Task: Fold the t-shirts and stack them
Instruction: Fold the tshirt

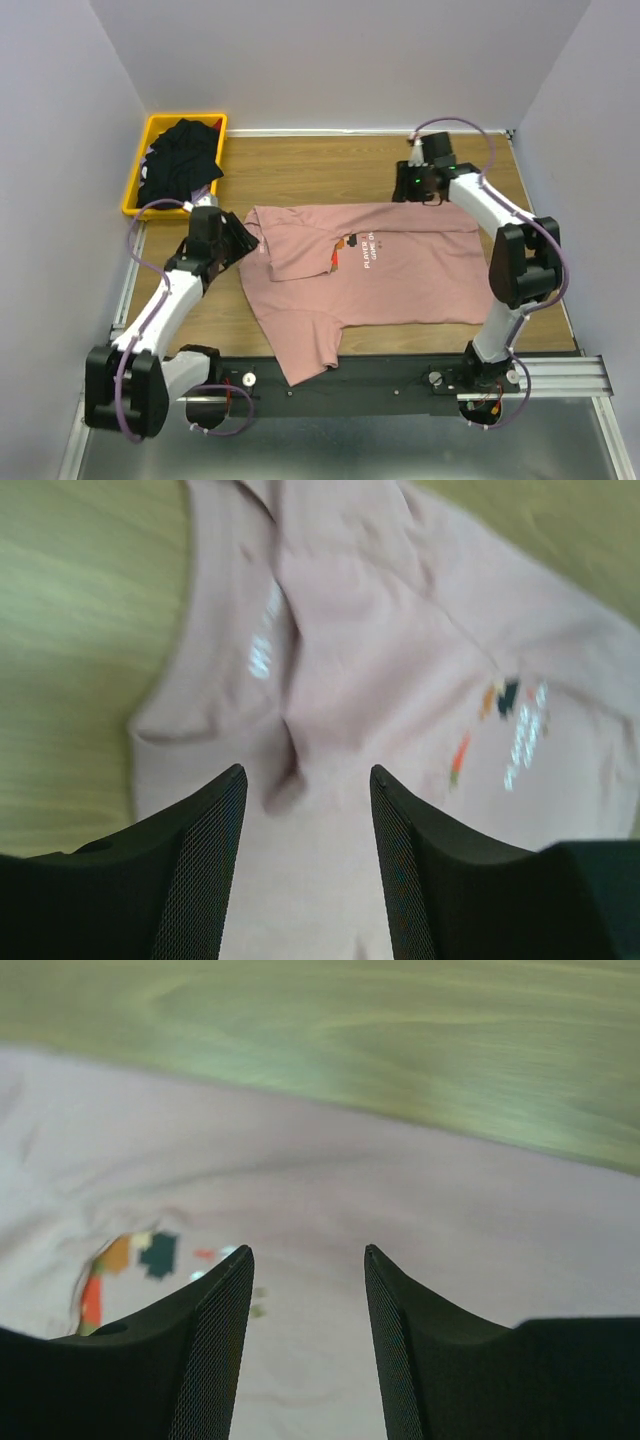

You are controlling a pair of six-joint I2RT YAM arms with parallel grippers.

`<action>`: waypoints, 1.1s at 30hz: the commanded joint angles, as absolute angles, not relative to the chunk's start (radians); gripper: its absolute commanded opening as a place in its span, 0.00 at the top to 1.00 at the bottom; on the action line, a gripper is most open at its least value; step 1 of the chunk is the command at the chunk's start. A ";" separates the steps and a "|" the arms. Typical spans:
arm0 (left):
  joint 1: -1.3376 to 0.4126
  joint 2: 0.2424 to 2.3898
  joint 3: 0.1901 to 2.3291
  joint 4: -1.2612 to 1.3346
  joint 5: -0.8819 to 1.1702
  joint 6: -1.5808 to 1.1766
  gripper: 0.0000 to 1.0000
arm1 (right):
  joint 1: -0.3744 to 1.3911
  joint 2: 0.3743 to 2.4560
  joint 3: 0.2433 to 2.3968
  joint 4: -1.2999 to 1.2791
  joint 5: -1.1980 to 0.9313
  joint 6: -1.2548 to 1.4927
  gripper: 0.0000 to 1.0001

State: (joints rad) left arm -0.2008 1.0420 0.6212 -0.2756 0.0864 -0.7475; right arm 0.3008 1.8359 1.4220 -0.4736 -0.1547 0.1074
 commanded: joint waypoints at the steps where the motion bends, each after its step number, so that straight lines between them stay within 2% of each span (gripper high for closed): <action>1: -0.107 1.205 0.722 -0.140 0.029 -0.654 0.40 | 0.131 1.789 1.376 -0.442 -0.072 0.294 0.44; 4: -0.097 1.405 0.858 -0.117 0.044 -0.592 0.44 | 0.008 1.778 1.316 -0.382 -0.110 0.380 0.44; 9: -0.091 1.664 1.021 -0.101 0.049 -0.551 0.49 | -0.092 1.778 1.276 -0.318 -0.126 0.426 0.44; 21: -0.090 1.919 1.227 -0.124 0.031 -0.542 0.60 | -0.163 1.865 1.238 -0.216 -0.149 0.469 0.44; 28: -0.091 1.970 1.253 -0.129 0.038 -0.546 0.77 | -0.213 1.913 1.187 -0.175 -0.175 0.500 0.44; 30: -0.089 1.971 1.256 -0.132 0.017 -0.543 0.89 | -0.233 1.927 1.166 -0.158 -0.187 0.509 0.45; 31: -0.081 1.970 1.259 -0.138 0.008 -0.543 0.91 | -0.248 1.940 1.161 -0.155 -0.192 0.514 0.44; 32: -0.077 1.968 1.261 -0.141 0.008 -0.543 1.00 | -0.258 1.951 1.157 -0.152 -0.192 0.517 0.44; 33: -0.069 1.965 1.261 -0.144 0.008 -0.543 1.00 | -0.265 1.957 1.151 -0.149 -0.193 0.518 0.45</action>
State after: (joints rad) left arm -0.0914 1.9568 1.2362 -0.1272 0.0536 -0.5522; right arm -0.2325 1.9114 1.1816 -0.1783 -0.1841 0.4980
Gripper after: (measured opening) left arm 0.027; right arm 0.554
